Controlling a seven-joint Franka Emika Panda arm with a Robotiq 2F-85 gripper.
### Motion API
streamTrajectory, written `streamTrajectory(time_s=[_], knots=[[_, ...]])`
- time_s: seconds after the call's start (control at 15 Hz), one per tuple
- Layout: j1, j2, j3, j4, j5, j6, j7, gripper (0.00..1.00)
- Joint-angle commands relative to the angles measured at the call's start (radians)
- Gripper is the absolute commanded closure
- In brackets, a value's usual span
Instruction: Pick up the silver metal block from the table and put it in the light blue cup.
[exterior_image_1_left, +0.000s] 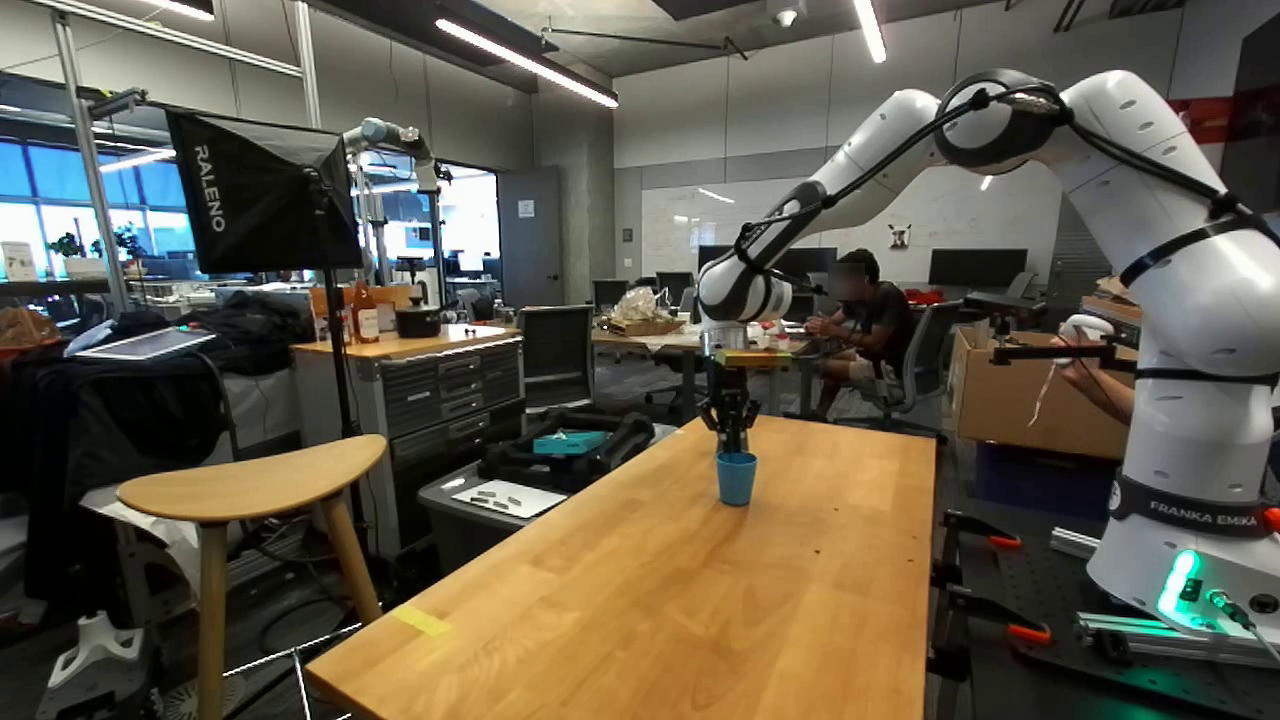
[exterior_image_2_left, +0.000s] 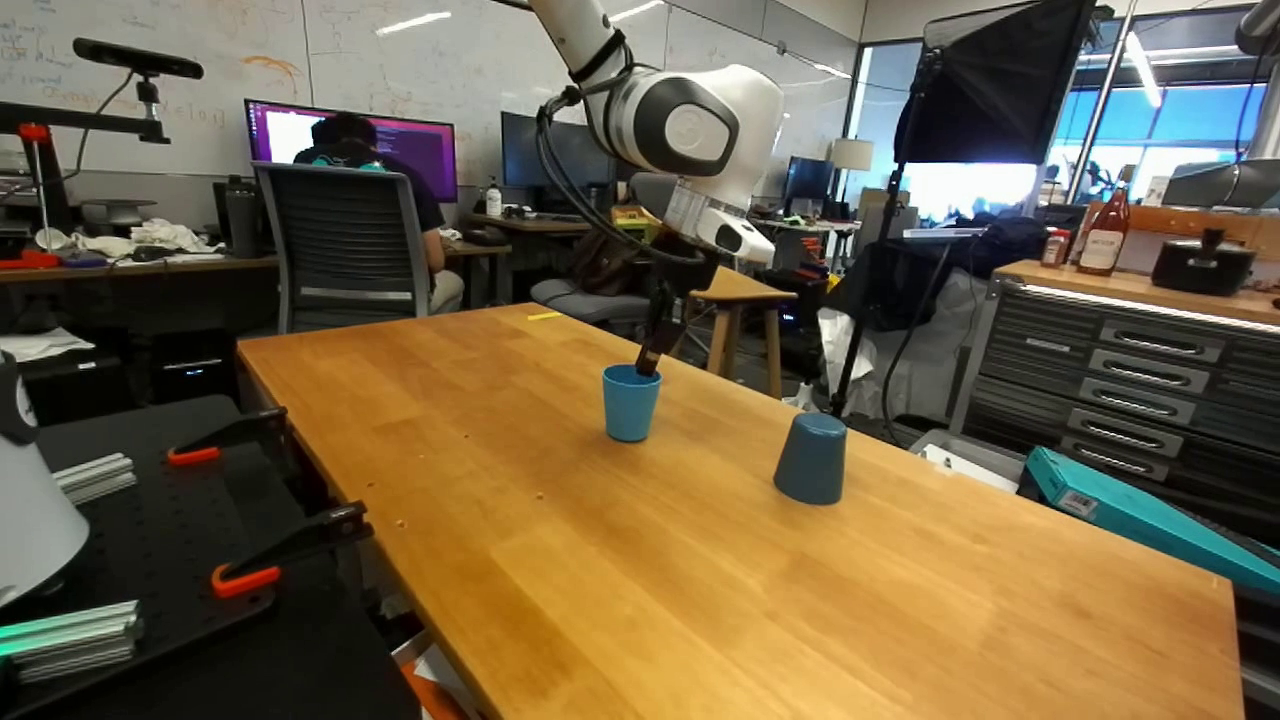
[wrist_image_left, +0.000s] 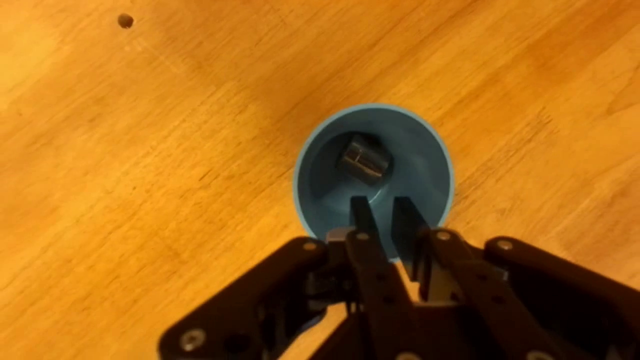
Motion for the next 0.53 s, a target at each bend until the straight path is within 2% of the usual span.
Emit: streamTrajectory(time_s=[0.0, 0.07, 0.13, 0.2, 0.33, 0.47], knots=[[-0.019, -0.062, -0.007, 0.014, 0.020, -0.084, -0.045, 0.97], [-0.015, -0.092, -0.015, 0.007, -0.004, -0.097, -0.057, 0.97], [-0.008, -0.127, -0.025, -0.008, -0.025, -0.099, -0.064, 0.92], [0.002, -0.166, -0.036, -0.024, -0.063, -0.108, -0.077, 0.70], [0.009, -0.243, -0.046, -0.056, -0.125, -0.096, -0.104, 0.67], [0.014, -0.317, -0.046, -0.085, -0.193, -0.092, -0.139, 0.53]])
